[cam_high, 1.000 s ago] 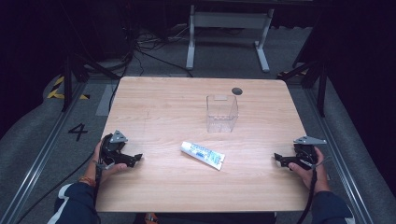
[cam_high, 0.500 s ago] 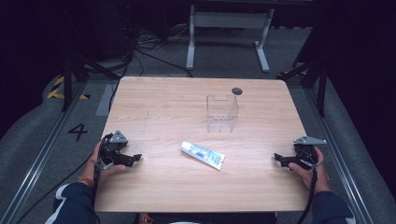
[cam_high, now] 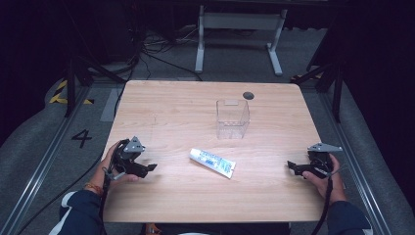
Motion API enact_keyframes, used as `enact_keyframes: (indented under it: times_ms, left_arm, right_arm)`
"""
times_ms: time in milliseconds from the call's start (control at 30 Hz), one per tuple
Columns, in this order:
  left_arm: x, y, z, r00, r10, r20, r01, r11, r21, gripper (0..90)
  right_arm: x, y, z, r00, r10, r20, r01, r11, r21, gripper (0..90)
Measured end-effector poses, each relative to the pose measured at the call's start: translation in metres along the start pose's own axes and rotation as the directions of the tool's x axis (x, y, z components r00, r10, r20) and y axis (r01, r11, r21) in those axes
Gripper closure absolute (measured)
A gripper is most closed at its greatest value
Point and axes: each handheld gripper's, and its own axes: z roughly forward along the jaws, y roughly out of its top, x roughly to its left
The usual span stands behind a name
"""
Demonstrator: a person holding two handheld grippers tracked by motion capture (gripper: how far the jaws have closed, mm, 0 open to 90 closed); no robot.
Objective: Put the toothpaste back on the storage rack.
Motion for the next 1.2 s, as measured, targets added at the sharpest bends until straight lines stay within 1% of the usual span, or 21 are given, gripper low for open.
enact_keyframes:
  times_ms: [33, 100, 200, 267, 300, 333, 367, 400, 500, 567, 600, 733, 800, 833, 867, 933, 1000, 1033, 1100, 1167, 1200]
  left_arm:
    - [-0.001, 0.002, 0.001, 1.0, 0.0, 0.009, 0.0, 1.0, 0.001, 18.4]
    - [-0.003, 0.005, 0.002, 0.9999, 0.007, 0.01, -0.007, 1.0, 0.0, 18.5]
    - [-0.006, 0.011, 0.003, 0.9994, 0.03, 0.017, -0.03, 0.9995, 0.002, 18.4]
    - [-0.007, 0.016, 0.005, 0.9988, 0.038, 0.03, -0.038, 0.9993, -0.002, 18.4]
    - [-0.009, 0.019, 0.006, 0.9981, 0.05, 0.036, -0.05, 0.9987, 0.001, 18.4]
    - [-0.01, 0.022, 0.006, 0.9966, 0.064, 0.051, -0.065, 0.9979, 0.008, 18.8]
    - [-0.012, 0.025, 0.007, 0.9944, 0.087, 0.061, -0.088, 0.9959, 0.019, 20.0]
    - [-0.013, 0.027, 0.007, 0.9926, 0.106, 0.06, -0.107, 0.9941, 0.018, 21.4]
    - [-0.017, 0.035, 0.01, 0.9897, 0.125, 0.07, -0.126, 0.992, 0.013, 21.8]
    - [-0.019, 0.04, 0.011, 0.9864, 0.145, 0.077, -0.147, 0.9891, 0.014, 22.2]
    - [-0.02, 0.042, 0.012, 0.9856, 0.15, 0.077, -0.151, 0.9884, 0.009, 22.1]
    - [-0.023, 0.05, 0.017, 0.9827, 0.167, 0.081, -0.169, 0.9856, 0.014, 21.9]
    - [-0.024, 0.053, 0.019, 0.9789, 0.185, 0.086, -0.187, 0.9821, 0.02, 22.0]
    - [-0.025, 0.055, 0.02, 0.9758, 0.196, 0.096, -0.2, 0.9794, 0.028, 22.3]
    - [-0.025, 0.055, 0.02, 0.9758, 0.196, 0.096, -0.2, 0.9794, 0.028, 23.6]
    - [-0.027, 0.06, 0.019, 0.9715, 0.214, 0.102, -0.218, 0.9757, 0.025, 24.0]
    - [-0.028, 0.064, 0.018, 0.9697, 0.217, 0.113, -0.22, 0.9755, 0.015, 23.8]
    - [-0.029, 0.066, 0.019, 0.969, 0.22, 0.112, -0.223, 0.9746, 0.015, 23.7]
    - [-0.031, 0.071, 0.02, 0.9644, 0.236, 0.119, -0.24, 0.9707, 0.018, 23.0]
    - [-0.034, 0.076, 0.022, 0.9599, 0.251, 0.125, -0.254, 0.9671, 0.011, 22.9]
    - [-0.036, 0.08, 0.023, 0.955, 0.264, 0.135, -0.268, 0.9635, 0.01, 22.9]
  right_arm:
    - [0.0, 0.0, 0.0, 1.0, 0.0, 0.0, 0.0, 1.0, 0.0, 0.4]
    - [0.0, 0.0, 0.0, 1.0, 0.0, -0.001, 0.0, 1.0, 0.0, 0.4]
    - [0.0, 0.0, 0.0, 1.0, -0.001, -0.001, 0.001, 1.0, 0.0, 0.4]
    - [0.0, 0.0, 0.0, 1.0, -0.001, -0.001, 0.001, 1.0, 0.0, 0.4]
    - [0.0, 0.0, 0.0, 1.0, -0.001, -0.001, 0.001, 1.0, 0.0, 0.4]
    - [0.0, 0.0, 0.0, 1.0, -0.002, -0.002, 0.002, 1.0, 0.0, 0.4]
    - [0.0, 0.0, 0.0, 1.0, -0.002, -0.002, 0.002, 1.0, 0.0, 0.4]
    - [0.0, 0.0, 0.0, 1.0, -0.002, -0.003, 0.002, 1.0, 0.0, 0.4]
    - [0.0, 0.0, 0.0, 1.0, -0.004, -0.005, 0.004, 1.0, 0.0, 0.4]
    - [0.0, 0.0, 0.0, 1.0, -0.004, -0.005, 0.004, 1.0, 0.0, 0.4]
    - [0.0, 0.0, 0.0, 1.0, -0.005, -0.006, 0.005, 1.0, 0.0, 0.4]
    - [0.0, -0.001, 0.0, 1.0, -0.005, -0.006, 0.005, 1.0, -0.001, 0.4]
    - [0.0, 0.0, 0.0, 1.0, -0.005, -0.006, 0.005, 1.0, -0.001, 0.4]
    - [0.001, -0.001, 0.0, 1.0, -0.005, -0.006, 0.005, 1.0, 0.0, 0.4]
    - [0.001, -0.001, 0.0, 1.0, -0.005, -0.006, 0.005, 1.0, 0.0, 0.4]
    - [0.0, -0.001, 0.0, 1.0, -0.006, -0.005, 0.006, 1.0, -0.001, 0.4]
    - [0.001, -0.001, -0.001, 1.0, -0.005, -0.003, 0.005, 1.0, -0.002, 0.4]
    - [0.001, -0.001, -0.001, 1.0, -0.004, -0.002, 0.004, 1.0, -0.003, 0.5]
    - [0.001, -0.001, -0.001, 1.0, 0.0, -0.001, 0.0, 1.0, -0.002, 0.5]
    - [0.002, -0.001, -0.001, 1.0, 0.002, 0.001, -0.002, 1.0, -0.001, 0.5]
    - [0.002, -0.001, -0.001, 1.0, 0.002, 0.001, -0.002, 1.0, -0.001, 0.5]
